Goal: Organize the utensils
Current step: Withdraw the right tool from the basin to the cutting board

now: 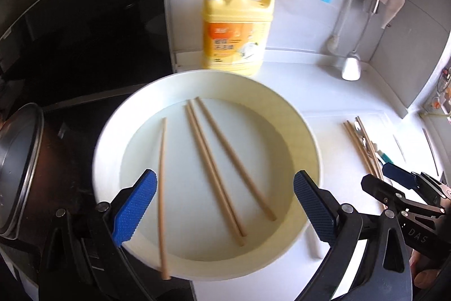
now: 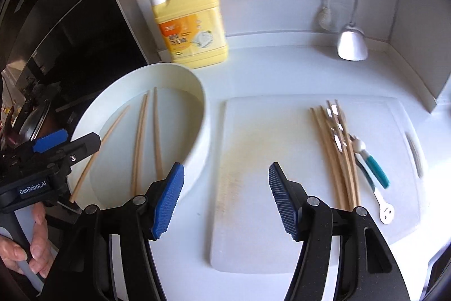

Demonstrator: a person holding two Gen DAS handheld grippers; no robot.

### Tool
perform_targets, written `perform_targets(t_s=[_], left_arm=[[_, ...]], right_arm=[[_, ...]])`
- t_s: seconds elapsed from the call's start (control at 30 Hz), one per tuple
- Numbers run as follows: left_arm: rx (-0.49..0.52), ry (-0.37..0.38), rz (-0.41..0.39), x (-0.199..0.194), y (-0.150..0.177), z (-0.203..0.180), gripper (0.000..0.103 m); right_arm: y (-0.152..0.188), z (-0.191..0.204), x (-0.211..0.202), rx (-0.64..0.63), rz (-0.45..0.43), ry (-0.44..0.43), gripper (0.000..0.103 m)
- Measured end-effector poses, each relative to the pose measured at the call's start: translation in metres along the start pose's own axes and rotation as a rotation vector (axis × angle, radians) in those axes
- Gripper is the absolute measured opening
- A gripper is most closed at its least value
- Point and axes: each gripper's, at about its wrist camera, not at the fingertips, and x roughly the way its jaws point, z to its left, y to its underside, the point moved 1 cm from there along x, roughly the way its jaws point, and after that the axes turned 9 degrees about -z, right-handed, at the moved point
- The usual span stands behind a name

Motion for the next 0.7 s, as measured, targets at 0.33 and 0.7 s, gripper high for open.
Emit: perform_targets(t_s=[0.33, 0.7], left_arm=[[0.034, 0.064, 0.004, 0.012, 0.007, -0.105, 0.096], [-0.095, -0.15, 0.04, 0.023, 0.04, -0.18, 0.096]], right_arm=[[0.023, -0.124, -0.031, 0.051, -0.022, 0.164, 0.06], [0.017, -0.204, 0.021, -0.097, 0.024, -0.026, 0.06]])
